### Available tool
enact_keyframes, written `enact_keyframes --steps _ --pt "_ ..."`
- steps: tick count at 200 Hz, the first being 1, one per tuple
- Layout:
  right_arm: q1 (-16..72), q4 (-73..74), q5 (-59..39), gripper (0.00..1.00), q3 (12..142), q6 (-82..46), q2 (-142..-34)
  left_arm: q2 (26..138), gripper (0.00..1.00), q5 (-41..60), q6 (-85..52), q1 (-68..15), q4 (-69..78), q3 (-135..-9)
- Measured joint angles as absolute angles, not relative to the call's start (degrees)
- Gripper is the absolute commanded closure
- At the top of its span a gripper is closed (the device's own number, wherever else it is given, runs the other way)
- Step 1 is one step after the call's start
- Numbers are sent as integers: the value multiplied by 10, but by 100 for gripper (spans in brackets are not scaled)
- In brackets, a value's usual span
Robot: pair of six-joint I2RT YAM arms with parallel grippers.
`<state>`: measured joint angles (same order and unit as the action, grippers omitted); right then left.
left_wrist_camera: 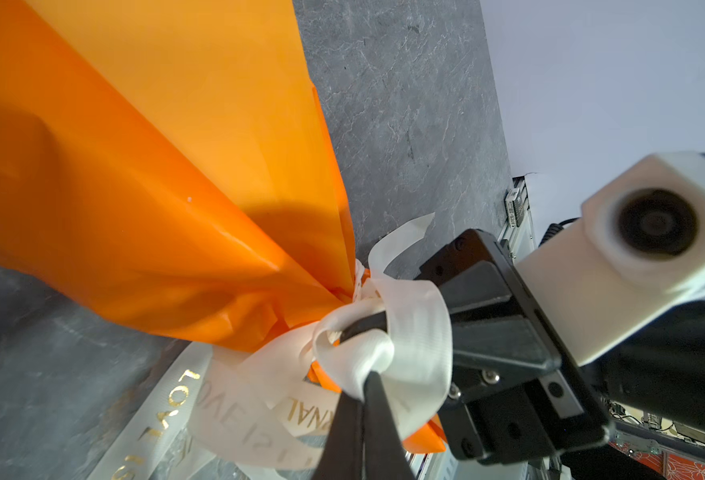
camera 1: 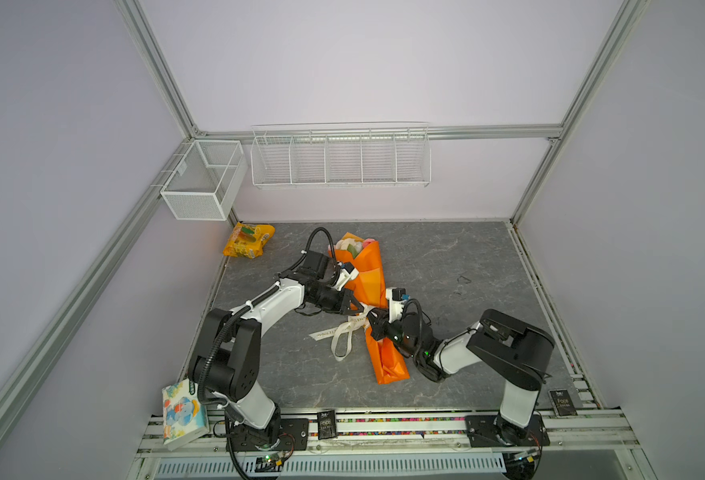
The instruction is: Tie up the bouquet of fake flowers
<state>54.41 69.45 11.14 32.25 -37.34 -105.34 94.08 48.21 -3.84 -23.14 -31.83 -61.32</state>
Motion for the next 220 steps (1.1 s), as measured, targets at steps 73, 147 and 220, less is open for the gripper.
enact_keyframes --steps 73,147,220 --pt "543 458 117 60 321 -361 -899 941 100 479 -49 -231 -305 -614" --pt "588 165 109 65 395 -364 -787 938 100 476 -62 -231 -291 -614" --pt "680 26 91 69 586 -393 -945 939 100 474 -70 -231 -293 -614"
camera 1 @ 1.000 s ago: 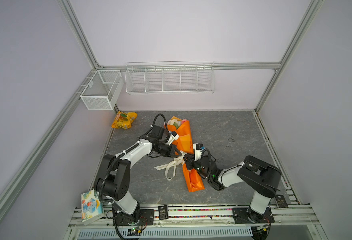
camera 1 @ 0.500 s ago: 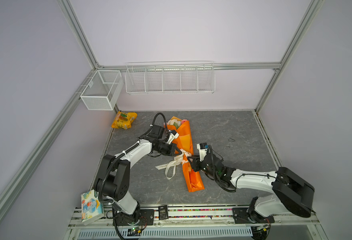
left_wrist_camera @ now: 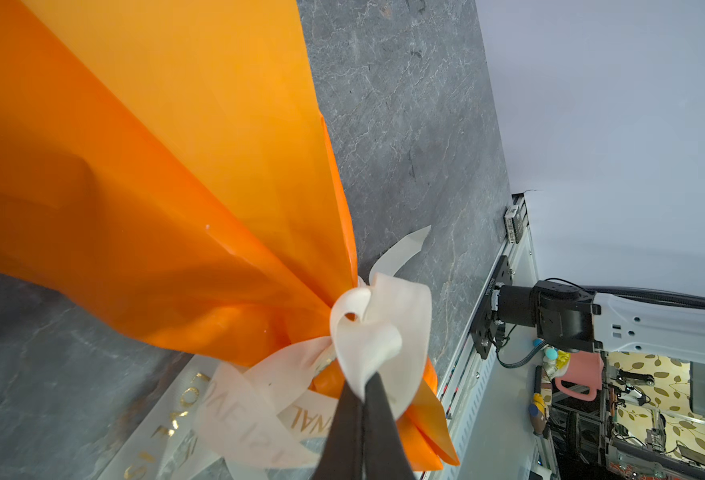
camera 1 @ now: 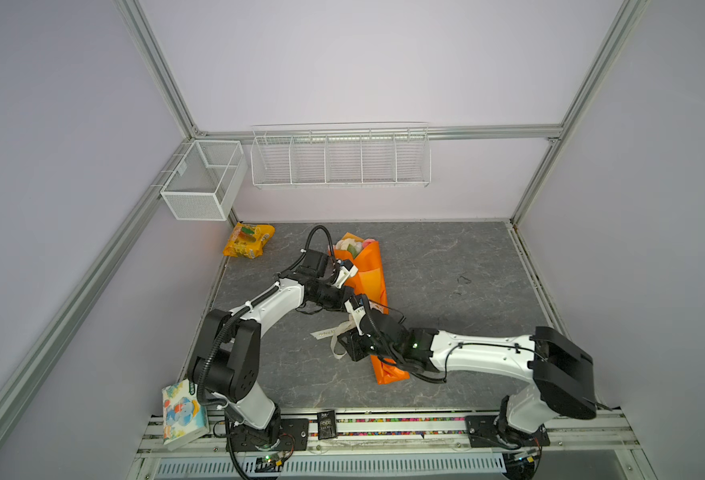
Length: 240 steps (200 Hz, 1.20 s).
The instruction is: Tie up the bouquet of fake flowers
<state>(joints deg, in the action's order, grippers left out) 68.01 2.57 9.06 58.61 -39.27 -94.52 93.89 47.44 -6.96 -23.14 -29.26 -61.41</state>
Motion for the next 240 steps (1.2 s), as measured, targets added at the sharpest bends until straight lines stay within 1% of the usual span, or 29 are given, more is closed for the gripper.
enact_keyframes --steps 36,75,115,186,193,224,240 --pt "688 -9 151 70 607 -439 -989 948 100 466 -71 -225 -298 -614" --pt "688 -24 181 70 611 -488 -1041 948 100 472 -71 -228 -304 -614" --pt "705 -50 227 70 630 -519 -1050 949 100 481 -71 -229 -306 -614" --pt "708 -38 269 73 638 -569 -1093 962 100 477 -71 -227 -306 -614" --pt "707 -36 270 75 639 -572 -1096 964 100 475 -71 -227 -306 -615" --pt "704 -30 272 92 640 -580 -1103 967 100 474 -71 -225 -308 -615" --pt "704 -30 274 93 640 -573 -1099 967 100 476 -71 -225 -309 -616"
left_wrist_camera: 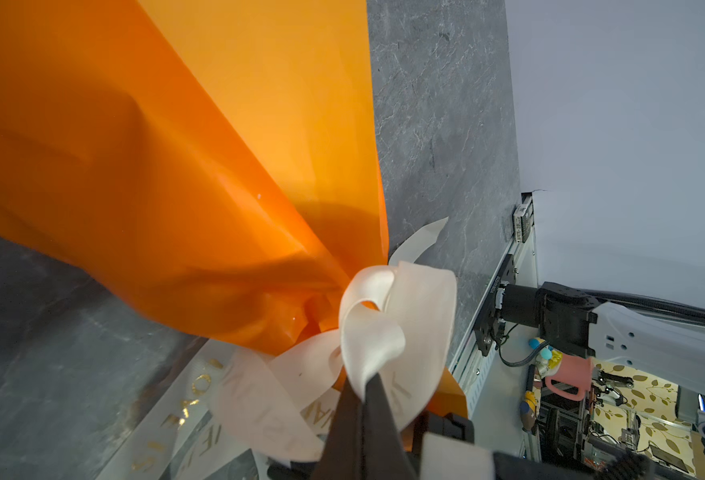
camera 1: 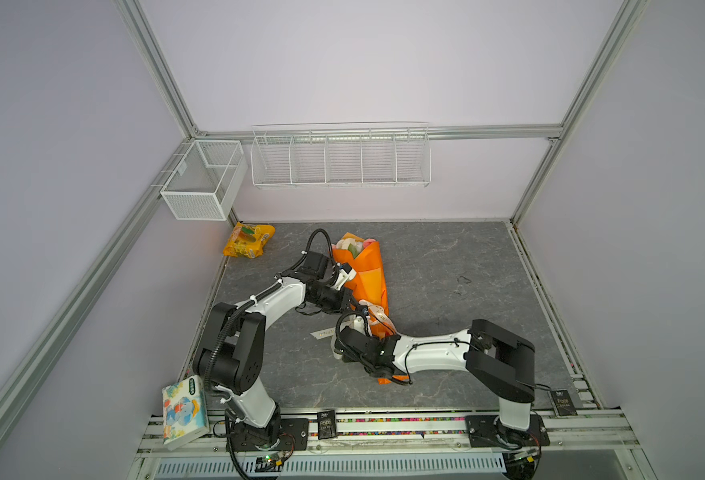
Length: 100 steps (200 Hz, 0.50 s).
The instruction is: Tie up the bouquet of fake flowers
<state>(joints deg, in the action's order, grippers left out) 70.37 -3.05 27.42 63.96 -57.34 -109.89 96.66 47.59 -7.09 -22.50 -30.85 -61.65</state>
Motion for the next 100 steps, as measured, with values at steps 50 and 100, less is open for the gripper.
enact_keyframes --steps 50,100 --pt "703 -114 269 93 636 -545 -986 967 100 492 -79 -228 -309 -626" --pt "669 -181 204 93 606 -502 -892 966 100 504 -90 -236 -307 -642"
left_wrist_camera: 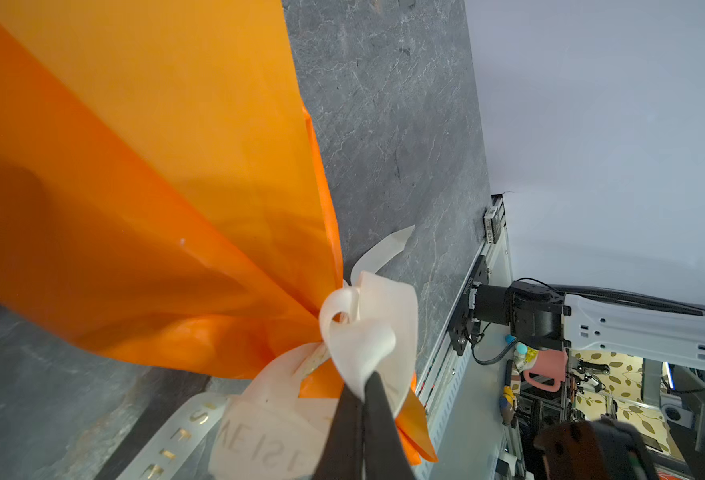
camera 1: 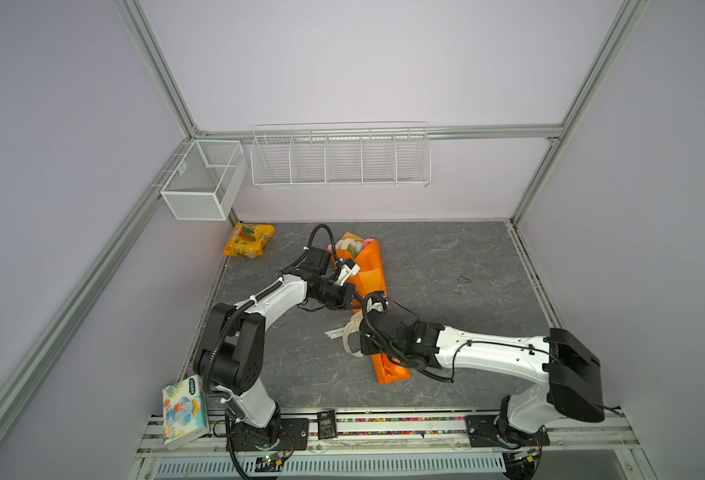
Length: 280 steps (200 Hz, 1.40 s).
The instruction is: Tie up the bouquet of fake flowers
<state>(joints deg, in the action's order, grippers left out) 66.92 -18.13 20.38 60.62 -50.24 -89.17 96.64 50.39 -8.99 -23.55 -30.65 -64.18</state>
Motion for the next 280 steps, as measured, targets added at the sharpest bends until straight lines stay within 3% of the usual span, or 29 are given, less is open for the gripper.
enact_keyframes --steps 100,135,156,206,237,280 --pt "533 -294 148 92 567 -409 -832 969 100 500 -105 -254 -298 -642" --pt "522 -312 140 63 568 -364 -863 980 100 496 -114 -265 -299 -642" --pt "523 -323 137 54 572 -346 -852 981 100 487 -116 -265 -299 -642" --pt "557 -268 88 52 582 -269 -743 981 100 475 -120 -265 -299 -644" --pt "613 -246 31 52 643 -202 -826 981 100 475 -120 -265 -300 -647" --pt "658 -268 39 51 726 -130 -967 981 100 474 -120 -265 -300 -648"
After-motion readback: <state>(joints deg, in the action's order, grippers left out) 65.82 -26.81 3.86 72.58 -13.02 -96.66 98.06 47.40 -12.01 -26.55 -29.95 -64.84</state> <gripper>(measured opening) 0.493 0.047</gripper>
